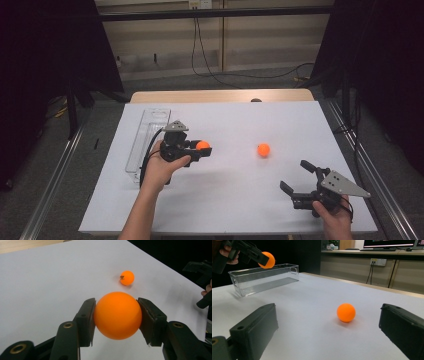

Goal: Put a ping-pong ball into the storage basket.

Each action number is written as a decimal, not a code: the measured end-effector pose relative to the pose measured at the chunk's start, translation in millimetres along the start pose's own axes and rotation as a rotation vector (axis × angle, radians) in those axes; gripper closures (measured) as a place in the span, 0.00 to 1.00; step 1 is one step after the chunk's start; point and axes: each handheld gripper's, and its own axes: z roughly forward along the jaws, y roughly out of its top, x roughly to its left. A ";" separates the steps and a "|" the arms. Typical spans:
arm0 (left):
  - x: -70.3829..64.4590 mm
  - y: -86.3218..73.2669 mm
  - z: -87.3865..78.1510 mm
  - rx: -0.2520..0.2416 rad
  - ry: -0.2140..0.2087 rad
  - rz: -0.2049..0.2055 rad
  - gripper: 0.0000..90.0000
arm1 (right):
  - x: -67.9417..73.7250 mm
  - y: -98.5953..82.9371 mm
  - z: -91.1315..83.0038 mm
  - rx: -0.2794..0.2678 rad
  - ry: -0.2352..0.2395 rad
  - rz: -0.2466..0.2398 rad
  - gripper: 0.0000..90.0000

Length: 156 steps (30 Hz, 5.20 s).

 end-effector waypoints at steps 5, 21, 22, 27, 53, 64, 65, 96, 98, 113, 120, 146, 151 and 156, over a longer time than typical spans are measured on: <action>2.5 0.6 -4.1 -0.008 0.009 0.000 0.56 | 0.0 0.0 -0.1 0.000 0.001 0.001 0.02; 9.2 -0.1 -11.7 -0.014 0.041 -0.017 0.56 | 0.0 0.0 0.1 -0.001 0.000 0.002 0.02; 9.8 -0.4 -12.0 -0.018 0.043 -0.017 0.56 | -0.1 -0.1 0.2 -0.001 -0.001 0.001 0.02; 11.7 -0.8 -13.5 -0.016 0.050 -0.020 0.56 | -0.2 -0.2 0.4 0.000 0.000 0.000 0.02; 17.8 0.4 -29.8 -0.030 0.100 -0.019 0.56 | -0.1 0.0 0.3 0.000 -0.001 0.001 0.02; 19.4 0.1 -32.0 -0.031 0.105 -0.027 0.56 | -0.1 0.2 0.4 -0.002 0.000 -0.001 0.02; 19.7 0.1 -32.4 -0.029 0.105 -0.025 0.56 | -0.1 0.2 0.4 -0.002 -0.001 0.000 0.02; 27.0 -0.7 -38.8 -0.029 0.132 -0.044 0.56 | -1.1 0.4 -1.0 -0.010 0.004 0.006 0.02; 27.9 -0.8 -39.3 -0.028 0.138 -0.044 0.56 | -1.2 0.5 -1.3 -0.012 0.004 0.005 0.02; 32.3 -0.3 -43.3 -0.037 0.155 -0.051 0.56 | -3.1 -0.2 -2.7 -0.014 -0.003 0.006 0.02; 34.6 -0.7 -45.8 -0.041 0.168 -0.053 0.56 | -2.4 0.1 -1.4 -0.012 0.001 -0.002 0.02; 42.4 -3.0 -55.1 -0.053 0.210 -0.064 0.56 | -1.3 0.3 -0.1 -0.006 -0.003 -0.007 0.02; 44.4 -4.3 -54.4 -0.047 0.218 -0.066 0.56 | -1.5 0.3 0.2 -0.006 -0.004 -0.007 0.02; 46.4 -5.2 -55.5 -0.047 0.232 -0.069 0.56 | -1.6 0.3 0.2 -0.004 -0.003 -0.006 0.02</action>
